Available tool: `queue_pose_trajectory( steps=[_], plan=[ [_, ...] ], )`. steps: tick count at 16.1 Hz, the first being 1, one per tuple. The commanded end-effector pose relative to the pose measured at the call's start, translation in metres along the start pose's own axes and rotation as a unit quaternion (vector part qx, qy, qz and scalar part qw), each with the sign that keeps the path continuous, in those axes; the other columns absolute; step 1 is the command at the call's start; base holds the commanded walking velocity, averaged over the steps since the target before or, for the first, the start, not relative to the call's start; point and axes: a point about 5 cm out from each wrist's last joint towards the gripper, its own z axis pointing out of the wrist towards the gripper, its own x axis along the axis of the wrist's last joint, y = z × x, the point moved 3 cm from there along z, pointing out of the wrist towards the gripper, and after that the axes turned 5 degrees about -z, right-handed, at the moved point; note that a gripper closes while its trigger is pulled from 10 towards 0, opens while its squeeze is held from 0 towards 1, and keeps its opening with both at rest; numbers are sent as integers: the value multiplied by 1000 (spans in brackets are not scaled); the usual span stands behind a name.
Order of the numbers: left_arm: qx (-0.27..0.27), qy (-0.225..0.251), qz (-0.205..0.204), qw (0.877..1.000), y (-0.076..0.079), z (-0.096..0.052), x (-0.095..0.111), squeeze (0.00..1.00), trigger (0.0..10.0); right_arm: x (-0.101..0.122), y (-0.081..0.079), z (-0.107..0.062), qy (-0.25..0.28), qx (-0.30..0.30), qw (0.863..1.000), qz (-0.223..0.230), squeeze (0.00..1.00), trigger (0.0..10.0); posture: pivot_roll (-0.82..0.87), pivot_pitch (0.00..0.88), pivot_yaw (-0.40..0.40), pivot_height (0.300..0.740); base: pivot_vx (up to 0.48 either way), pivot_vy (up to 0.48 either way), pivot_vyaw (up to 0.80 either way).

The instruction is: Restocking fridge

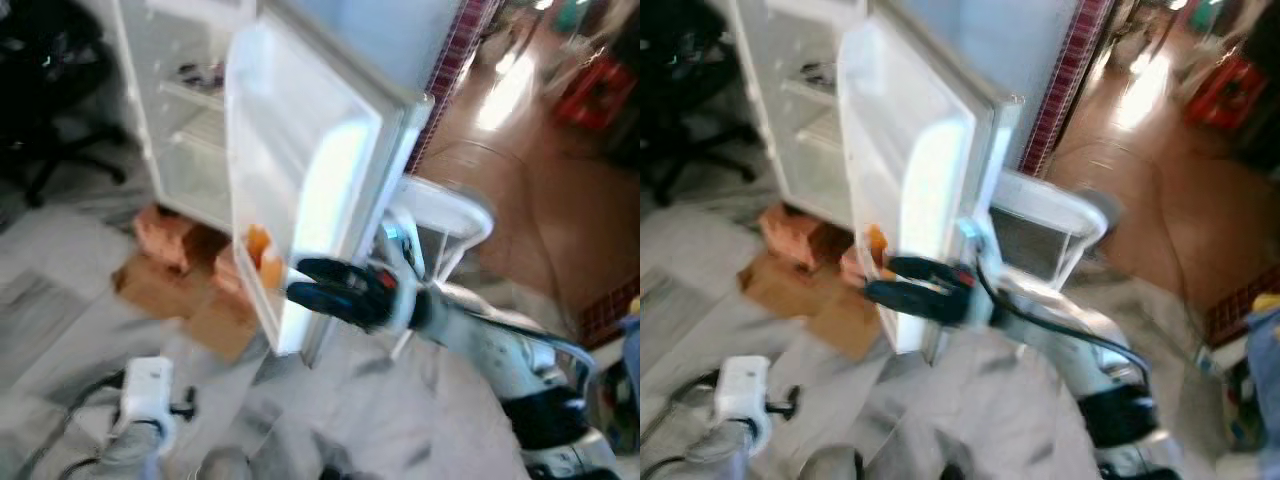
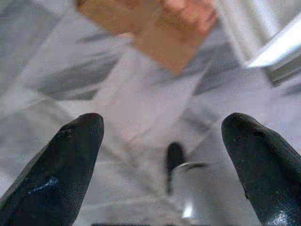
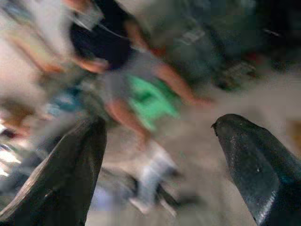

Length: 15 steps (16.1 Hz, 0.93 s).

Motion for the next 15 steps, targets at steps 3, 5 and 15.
queue_pose_trajectory(
  steps=[3,5,15],
  plan=[
    [-21,15,12,1000,14,3,11,0,10000,-50,105,-49,-186,-340,912,-136,0,10000,226,28,-90,740,0,0,0],
    [-19,14,13,1000,14,3,12,0,10000,-40,120,-73,-227,-438,854,-167,0,10000,235,29,-88,740,0,0,0],
    [-21,16,8,1000,18,5,12,0,10000,51,-34,80,89,178,980,-21,0,10000,256,22,-114,740,0,0,0]
  ],
)
